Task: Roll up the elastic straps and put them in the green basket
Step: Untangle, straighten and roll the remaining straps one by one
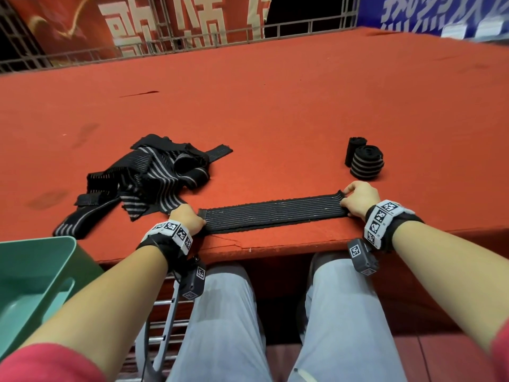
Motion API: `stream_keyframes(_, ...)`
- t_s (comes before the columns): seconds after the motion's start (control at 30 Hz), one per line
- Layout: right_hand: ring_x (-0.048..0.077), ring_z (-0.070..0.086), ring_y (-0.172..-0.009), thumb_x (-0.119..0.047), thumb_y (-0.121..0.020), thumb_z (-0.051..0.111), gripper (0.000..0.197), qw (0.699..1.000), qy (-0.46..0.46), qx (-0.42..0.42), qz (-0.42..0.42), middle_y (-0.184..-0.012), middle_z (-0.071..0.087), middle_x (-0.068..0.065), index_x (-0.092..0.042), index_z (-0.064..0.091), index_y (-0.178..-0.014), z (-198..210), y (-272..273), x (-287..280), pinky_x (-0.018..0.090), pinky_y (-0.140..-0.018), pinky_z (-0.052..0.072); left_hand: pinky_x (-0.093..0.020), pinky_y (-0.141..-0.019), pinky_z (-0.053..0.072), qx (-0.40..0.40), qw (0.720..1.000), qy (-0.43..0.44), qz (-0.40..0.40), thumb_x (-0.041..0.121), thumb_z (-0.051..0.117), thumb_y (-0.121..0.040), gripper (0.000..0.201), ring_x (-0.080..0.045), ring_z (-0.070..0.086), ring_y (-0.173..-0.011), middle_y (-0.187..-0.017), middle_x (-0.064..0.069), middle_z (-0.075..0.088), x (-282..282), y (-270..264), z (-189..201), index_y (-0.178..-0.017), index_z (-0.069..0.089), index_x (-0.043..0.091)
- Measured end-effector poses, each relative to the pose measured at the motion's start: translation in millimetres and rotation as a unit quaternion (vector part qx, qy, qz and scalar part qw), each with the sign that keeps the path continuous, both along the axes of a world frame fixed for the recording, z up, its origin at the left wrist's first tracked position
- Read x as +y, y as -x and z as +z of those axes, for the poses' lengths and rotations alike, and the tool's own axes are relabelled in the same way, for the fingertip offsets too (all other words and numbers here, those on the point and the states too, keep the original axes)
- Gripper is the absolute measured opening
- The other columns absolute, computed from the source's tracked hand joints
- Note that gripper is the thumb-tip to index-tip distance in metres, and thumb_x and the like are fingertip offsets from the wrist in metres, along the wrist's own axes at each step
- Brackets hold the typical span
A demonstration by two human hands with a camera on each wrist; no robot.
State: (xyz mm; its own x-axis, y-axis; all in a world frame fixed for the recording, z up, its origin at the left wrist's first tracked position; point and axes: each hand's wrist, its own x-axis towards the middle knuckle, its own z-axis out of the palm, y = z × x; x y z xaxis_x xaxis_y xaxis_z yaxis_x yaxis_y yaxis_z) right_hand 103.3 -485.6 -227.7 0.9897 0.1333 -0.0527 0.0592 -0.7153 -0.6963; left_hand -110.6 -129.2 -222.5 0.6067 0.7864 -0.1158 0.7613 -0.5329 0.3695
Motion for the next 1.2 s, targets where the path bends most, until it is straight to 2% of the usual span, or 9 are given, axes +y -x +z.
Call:
stream_keyframes(0.1, 0.03, 0.07, -0.072, -0.004, -0.08, 0.071, 0.019, 1.0, 0.017, -0.004, 0.002, -0.097, 0.067, 0.01, -0.014, 0.065, -0.095, 0.2, 0.8, -0.8, 0.037, -0.063, 0.06, -0.035, -0.084, 0.05, 0.011, 1.0, -0.001, 0.006, 0.028, 0.08, -0.079, 0.041, -0.035, 0.064, -0.104, -0.11, -0.018, 0.067, 0.2, -0.3, 1.6, -0.103, 0.063, 0.001)
stream_keyframes(0.23, 0.03, 0.063, -0.103, -0.013, -0.08, 0.072, 0.031, 0.993, 0.107, -0.032, 0.038, -0.115, 0.067, 0.011, -0.014, 0.064, -0.11, 1.6, -2.0, 1.4, 0.033, -0.084, 0.051, -0.034, -0.08, 0.048, 0.013, 1.0, 0.022, 0.008, 0.026, 0.081, -0.08, 0.04, -0.034, 0.064, -0.102, -0.108, -0.017, 0.066, 0.6, -1.3, 3.6, -0.103, 0.062, 0.0)
stream_keyframes(0.33, 0.03, 0.061, -0.111, -0.022, -0.08, 0.076, 0.045, 0.987, 0.15, -0.024, 0.062, -0.12, 0.065, 0.011, -0.011, 0.062, -0.121, 5.1, -1.4, 4.0, 0.033, -0.089, 0.049, -0.035, -0.08, 0.05, 0.011, 0.999, 0.047, 0.012, 0.023, 0.079, -0.081, 0.038, -0.033, 0.065, -0.099, -0.105, -0.017, 0.068, 2.6, -2.5, 2.3, -0.103, 0.064, -0.003)
stream_keyframes(0.6, 0.03, 0.067, -0.084, -0.016, -0.077, 0.076, 0.01, 0.991, 0.116, 0.031, 0.054, -0.087, 0.072, 0.012, -0.009, 0.069, -0.08, 12.0, 3.5, 5.1, 0.032, -0.071, 0.052, -0.032, -0.068, 0.045, -0.074, 0.994, 0.08, 0.028, 0.021, 0.067, -0.082, 0.028, -0.039, 0.066, -0.089, -0.095, -0.024, 0.07, 6.7, -2.7, 1.0, -0.091, 0.065, -0.006)
stream_keyframes(0.7, 0.025, 0.059, -0.066, -0.01, -0.075, 0.074, 0.02, 0.998, 0.034, 0.037, 0.046, -0.067, 0.063, 0.007, -0.012, 0.058, -0.063, 14.5, 4.8, 4.7, 0.028, -0.057, 0.043, -0.033, -0.072, 0.045, -0.103, 0.993, 0.061, 0.022, 0.018, 0.06, -0.085, 0.02, -0.037, 0.065, -0.09, -0.097, -0.022, 0.069, 7.7, -3.7, 12.2, -0.091, 0.063, -0.001)
stream_keyframes(0.87, 0.022, 0.05, -0.061, 0.003, -0.071, 0.069, 0.026, 0.987, -0.154, 0.036, 0.031, -0.065, 0.052, 0.005, -0.016, 0.052, -0.069, 21.6, 8.1, 15.4, 0.029, -0.051, 0.041, -0.043, -0.083, 0.055, -0.18, 0.982, 0.057, -0.012, 0.022, 0.056, -0.088, 0.017, -0.033, 0.066, -0.089, -0.1, -0.008, 0.067, 14.3, -20.7, 27.4, -0.105, 0.057, 0.024)
stream_keyframes(0.97, 0.019, 0.055, -0.063, 0.005, -0.075, 0.065, 0.024, 0.976, -0.214, 0.025, 0.032, -0.073, 0.057, 0.004, -0.015, 0.058, -0.086, 27.2, 8.2, 22.2, 0.03, -0.058, 0.046, -0.036, -0.047, 0.052, -0.201, 0.973, 0.111, -0.027, 0.018, 0.054, -0.092, 0.013, -0.03, 0.065, -0.058, -0.086, -0.013, 0.068, 16.2, -34.2, 32.7, -0.104, 0.051, 0.022)
stream_keyframes(1.03, 0.021, 0.059, -0.066, 0.002, -0.076, 0.064, 0.024, 0.977, -0.209, 0.012, 0.03, -0.076, 0.06, 0.004, -0.017, 0.059, -0.089, 25.0, 2.8, 22.6, 0.031, -0.06, 0.049, -0.027, -0.037, 0.042, -0.2, 0.969, 0.145, -0.024, 0.01, 0.053, -0.094, 0.015, -0.027, 0.058, -0.047, -0.08, -0.015, 0.064, 14.1, -41.7, 34.0, -0.108, 0.05, 0.014)
stream_keyframes(1.2, 0.024, 0.061, -0.074, -0.006, -0.075, 0.065, 0.023, 0.99, -0.129, 0.044, 0.026, -0.092, 0.069, 0.009, -0.025, 0.062, -0.087, 0.6, -11.5, 14.3, 0.028, -0.058, 0.044, -0.026, -0.033, 0.044, -0.182, 0.948, 0.26, -0.011, -0.002, 0.048, -0.092, 0.044, -0.027, 0.055, -0.065, -0.1, -0.01, 0.055, 11.1, -43.7, 25.4, -0.123, 0.05, 0.028)
